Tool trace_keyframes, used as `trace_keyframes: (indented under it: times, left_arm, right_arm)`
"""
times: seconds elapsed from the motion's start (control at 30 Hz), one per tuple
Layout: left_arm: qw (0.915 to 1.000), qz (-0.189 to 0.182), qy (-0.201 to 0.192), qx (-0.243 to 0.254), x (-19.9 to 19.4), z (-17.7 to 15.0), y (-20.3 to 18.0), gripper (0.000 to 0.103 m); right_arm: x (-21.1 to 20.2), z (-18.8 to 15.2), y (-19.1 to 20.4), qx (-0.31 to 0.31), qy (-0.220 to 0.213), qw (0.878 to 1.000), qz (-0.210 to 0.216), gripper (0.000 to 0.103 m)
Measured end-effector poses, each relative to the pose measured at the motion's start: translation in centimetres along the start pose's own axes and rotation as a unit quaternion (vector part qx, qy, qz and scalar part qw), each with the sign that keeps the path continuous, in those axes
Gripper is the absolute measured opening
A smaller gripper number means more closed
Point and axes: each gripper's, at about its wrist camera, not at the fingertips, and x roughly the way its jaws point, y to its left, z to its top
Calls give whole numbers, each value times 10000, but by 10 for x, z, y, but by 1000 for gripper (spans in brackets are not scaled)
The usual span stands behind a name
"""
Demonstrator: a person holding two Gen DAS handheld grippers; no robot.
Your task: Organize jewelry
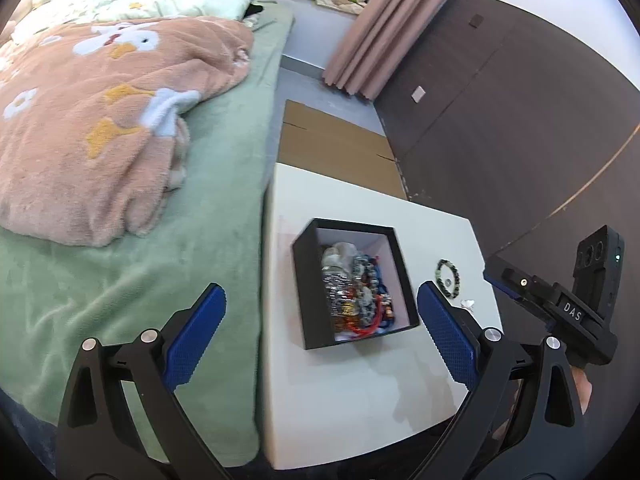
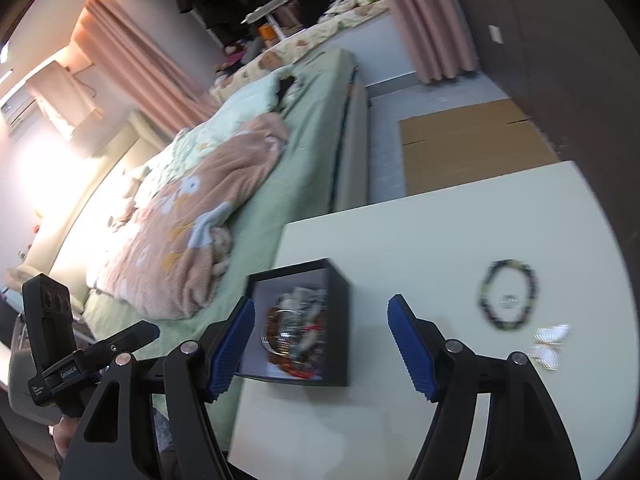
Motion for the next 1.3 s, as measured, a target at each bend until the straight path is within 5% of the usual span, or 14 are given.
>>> trace_keyframes:
  times: [0.5, 1.07, 1.2, 1.3]
  left_arm:
    - [9983, -330, 175, 457, 37, -6, -77, 96]
    - [9947, -349, 416, 874, 75, -5, -130, 95]
    - [9928, -376, 500, 1018, 88, 1, -144, 87]
    - [9913, -409, 579, 1109, 101, 3, -156, 79]
  right_arm:
    - [-41, -7, -90, 617, 61, 9947, -822, 57]
    - [10, -34, -146, 899, 544, 9810, -1629, 34]
    - [20, -32, -141, 708, 515, 9793, -1823, 29]
    - [21, -30, -144, 703, 489, 9780, -1902, 15]
